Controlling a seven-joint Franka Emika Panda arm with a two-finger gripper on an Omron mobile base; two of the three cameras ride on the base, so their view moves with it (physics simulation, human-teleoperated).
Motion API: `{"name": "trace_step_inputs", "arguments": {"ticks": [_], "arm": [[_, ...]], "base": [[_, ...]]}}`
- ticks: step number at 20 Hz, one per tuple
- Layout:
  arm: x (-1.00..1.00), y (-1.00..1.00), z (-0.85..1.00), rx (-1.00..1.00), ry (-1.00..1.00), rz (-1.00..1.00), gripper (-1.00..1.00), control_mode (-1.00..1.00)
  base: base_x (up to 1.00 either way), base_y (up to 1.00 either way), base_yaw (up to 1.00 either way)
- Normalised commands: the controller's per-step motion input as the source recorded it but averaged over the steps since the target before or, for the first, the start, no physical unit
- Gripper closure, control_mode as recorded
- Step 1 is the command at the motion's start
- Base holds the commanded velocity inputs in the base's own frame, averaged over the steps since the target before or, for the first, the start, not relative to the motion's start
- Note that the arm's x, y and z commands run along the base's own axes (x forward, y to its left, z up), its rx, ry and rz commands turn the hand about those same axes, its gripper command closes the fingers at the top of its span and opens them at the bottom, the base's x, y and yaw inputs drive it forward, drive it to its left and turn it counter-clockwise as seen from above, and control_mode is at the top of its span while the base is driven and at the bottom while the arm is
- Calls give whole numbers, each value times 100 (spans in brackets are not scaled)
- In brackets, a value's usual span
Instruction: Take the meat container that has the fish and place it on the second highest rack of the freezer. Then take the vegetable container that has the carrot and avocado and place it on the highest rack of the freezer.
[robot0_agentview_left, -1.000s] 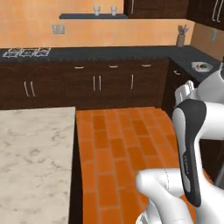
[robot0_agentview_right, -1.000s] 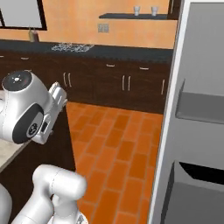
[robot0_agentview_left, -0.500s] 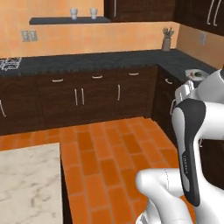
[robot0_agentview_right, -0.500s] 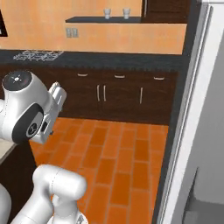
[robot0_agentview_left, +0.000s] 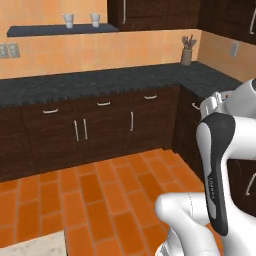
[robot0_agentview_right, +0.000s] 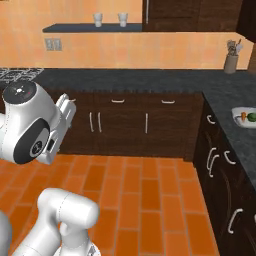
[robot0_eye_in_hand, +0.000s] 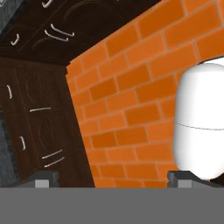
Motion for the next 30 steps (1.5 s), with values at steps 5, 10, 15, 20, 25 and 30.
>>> {"name": "trace_step_inputs", "arguments": {"ticks": [5, 10, 15, 20, 25, 30], "arm": [[0, 0, 0, 0, 0, 0, -100, 100], [0, 0, 0, 0, 0, 0, -100, 100], [0, 0, 0, 0, 0, 0, -100, 100], [0, 0, 0, 0, 0, 0, -100, 100], [0, 0, 0, 0, 0, 0, -100, 100], [0, 0, 0, 0, 0, 0, -100, 100]], "base": [[100, 8, -16], [100, 0, -4], [95, 0, -33], [68, -2, -56], [48, -1, -65], [51, 4, -65]]}}
